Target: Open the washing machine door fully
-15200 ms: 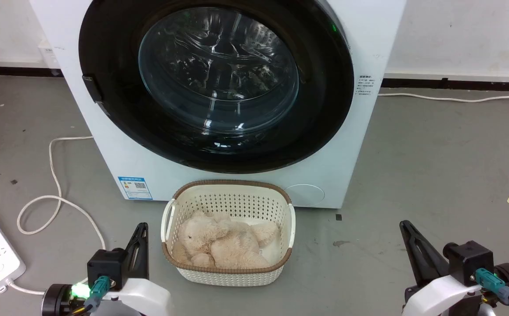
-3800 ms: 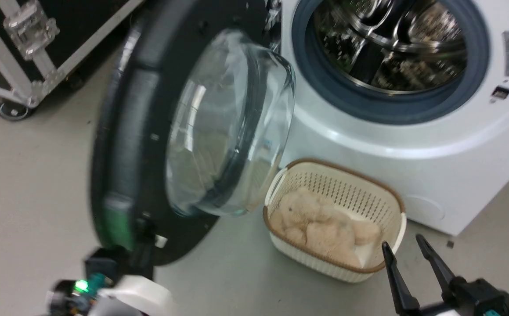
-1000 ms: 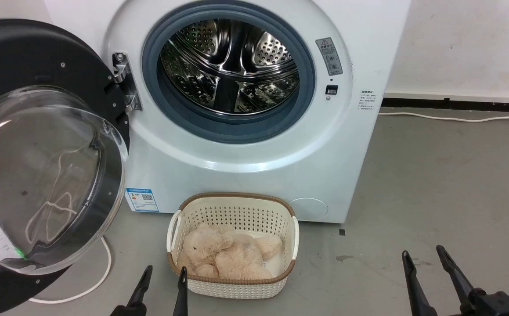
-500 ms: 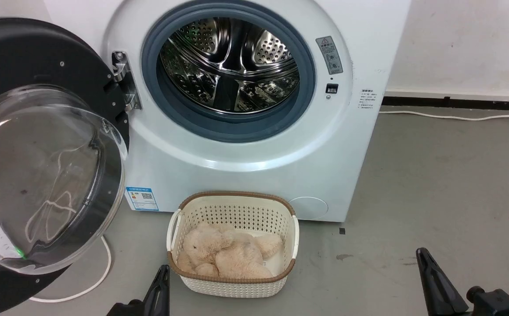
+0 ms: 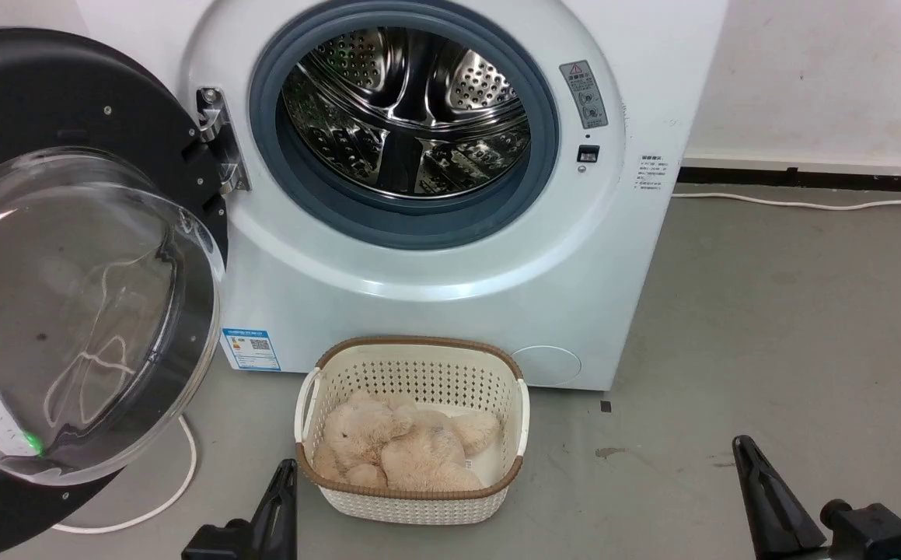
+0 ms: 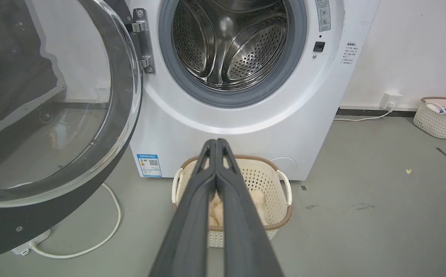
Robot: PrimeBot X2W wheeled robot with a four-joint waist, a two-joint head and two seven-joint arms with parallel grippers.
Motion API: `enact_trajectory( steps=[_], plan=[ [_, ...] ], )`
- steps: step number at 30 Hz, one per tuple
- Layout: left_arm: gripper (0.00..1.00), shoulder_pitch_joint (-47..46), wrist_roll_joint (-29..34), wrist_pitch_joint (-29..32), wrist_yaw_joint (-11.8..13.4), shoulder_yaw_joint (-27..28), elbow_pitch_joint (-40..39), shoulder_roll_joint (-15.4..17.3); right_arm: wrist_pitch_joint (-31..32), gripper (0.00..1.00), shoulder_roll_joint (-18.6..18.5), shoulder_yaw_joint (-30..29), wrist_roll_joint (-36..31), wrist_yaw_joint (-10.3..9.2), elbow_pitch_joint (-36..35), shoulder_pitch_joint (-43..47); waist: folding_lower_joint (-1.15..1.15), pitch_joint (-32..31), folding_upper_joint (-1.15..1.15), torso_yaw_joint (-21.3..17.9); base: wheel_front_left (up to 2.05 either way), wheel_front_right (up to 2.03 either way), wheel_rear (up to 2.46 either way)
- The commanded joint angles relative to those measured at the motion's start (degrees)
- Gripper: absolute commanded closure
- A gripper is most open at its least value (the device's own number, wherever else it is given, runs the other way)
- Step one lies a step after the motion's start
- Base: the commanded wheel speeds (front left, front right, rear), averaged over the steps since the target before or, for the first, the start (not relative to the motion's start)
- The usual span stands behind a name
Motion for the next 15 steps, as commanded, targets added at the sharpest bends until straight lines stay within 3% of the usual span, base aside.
enact_trajectory(
  steps=[1, 15],
  plan=[
    [1.0, -0.8, 0.6, 0.4, -0.4, 0.6, -0.3, -0.3, 0.3, 1.0, 0.0, 0.1, -0.5, 0.01, 0.0, -1.0, 0.0, 0.0, 0.0, 0.0, 0.0, 0.0, 0.0],
    [1.0, -1.7, 2.3, 2.0, -1.6, 2.4, -0.7, -1.2, 1.8, 1.0, 0.0, 0.2, -1.0, 0.01, 0.0, -2.0, 0.0, 0.4, 0.0, -0.1, 0.0, 0.0, 0.0]
  ],
)
